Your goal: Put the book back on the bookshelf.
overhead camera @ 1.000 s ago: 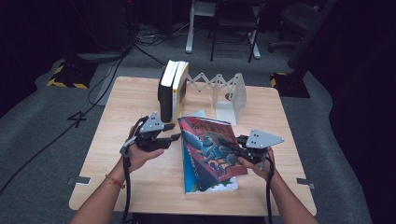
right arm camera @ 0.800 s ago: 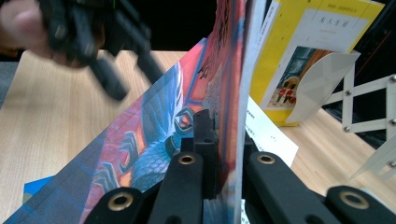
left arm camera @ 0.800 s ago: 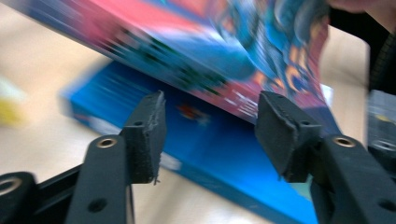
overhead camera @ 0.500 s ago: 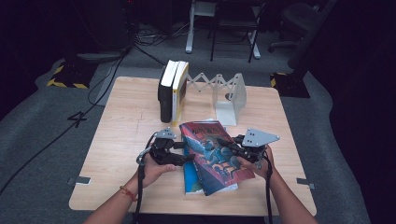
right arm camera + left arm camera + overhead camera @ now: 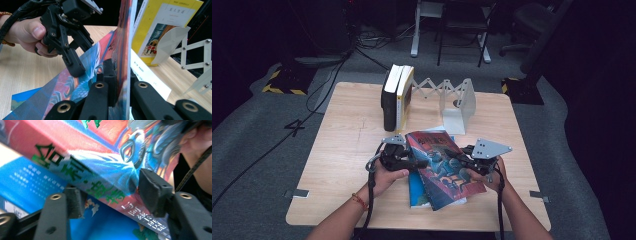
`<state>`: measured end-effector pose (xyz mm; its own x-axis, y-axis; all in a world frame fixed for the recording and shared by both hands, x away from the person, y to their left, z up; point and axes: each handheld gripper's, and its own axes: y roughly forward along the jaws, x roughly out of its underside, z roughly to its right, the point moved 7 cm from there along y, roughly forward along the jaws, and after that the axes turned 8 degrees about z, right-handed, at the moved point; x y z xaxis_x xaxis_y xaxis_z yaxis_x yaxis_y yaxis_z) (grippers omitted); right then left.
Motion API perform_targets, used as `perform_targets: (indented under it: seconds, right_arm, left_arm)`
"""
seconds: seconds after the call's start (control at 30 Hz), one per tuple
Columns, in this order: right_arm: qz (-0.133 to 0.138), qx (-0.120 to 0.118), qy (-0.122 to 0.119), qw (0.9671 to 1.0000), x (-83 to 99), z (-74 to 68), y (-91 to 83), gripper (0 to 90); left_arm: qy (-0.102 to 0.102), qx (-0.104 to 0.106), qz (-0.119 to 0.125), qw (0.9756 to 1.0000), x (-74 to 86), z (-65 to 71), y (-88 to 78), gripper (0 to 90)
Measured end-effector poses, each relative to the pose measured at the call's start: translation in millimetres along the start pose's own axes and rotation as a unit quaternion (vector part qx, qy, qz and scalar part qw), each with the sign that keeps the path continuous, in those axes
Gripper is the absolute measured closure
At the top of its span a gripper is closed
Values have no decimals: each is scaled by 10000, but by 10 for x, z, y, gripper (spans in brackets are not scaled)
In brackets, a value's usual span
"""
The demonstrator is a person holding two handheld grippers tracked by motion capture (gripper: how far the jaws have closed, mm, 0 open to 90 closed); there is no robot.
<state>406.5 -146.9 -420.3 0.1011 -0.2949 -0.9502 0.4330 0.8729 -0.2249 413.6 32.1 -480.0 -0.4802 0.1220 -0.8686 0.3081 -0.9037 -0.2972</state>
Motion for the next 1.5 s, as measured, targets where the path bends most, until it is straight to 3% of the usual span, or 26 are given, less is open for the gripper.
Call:
perform_targets:
  seconds: [0.1, 0.27, 0.43, 0.63, 0.7, 0.83, 1.0, 1.2, 1.37, 1.43, 1.5]
  right_arm:
    - [64, 10, 56, 10000, -10, 24, -36, 862]
    - [199, 81, 108, 9997, -72, 69, -103, 851]
    - [343, 117, 103, 9993, -157, 88, -168, 845]
    - [405, 155, 31, 9991, -197, 93, -225, 846]
    - [423, 145, 2, 9990, -202, 87, -233, 847]
    - [430, 166, -25, 9989, -209, 52, -249, 835]
    - [468, 293, 45, 9985, -184, 68, -308, 738]
    - [479, 591, 127, 9970, -96, 120, -468, 619]
    - [310, 853, 266, 9955, 64, 191, -563, 594]
    - [259, 812, 433, 9954, 139, 204, -560, 531]
    - [160, 799, 465, 9956, 172, 203, -540, 493]
  left_arm:
    - [242, -64, 103, 9996, -63, 56, -30, 469]
    - [870, -274, 284, 9954, -248, 191, -115, 531]
    - [1350, -439, 432, 9889, -399, 316, -185, 586]
    - [1979, -578, 557, 9769, -511, 492, -268, 647]
    - [2100, -606, 555, 9743, -524, 523, -290, 668]
    - [2185, -600, 582, 9723, -507, 547, -310, 677]
    - [2326, -520, 606, 9693, -481, 624, -316, 684]
    - [2362, -465, 649, 9684, -443, 686, -331, 695]
    - [2421, -340, 666, 9674, -405, 765, -336, 708]
    - [2509, -329, 634, 9654, -386, 819, -328, 714]
    - [2498, -276, 631, 9658, -367, 847, -332, 718]
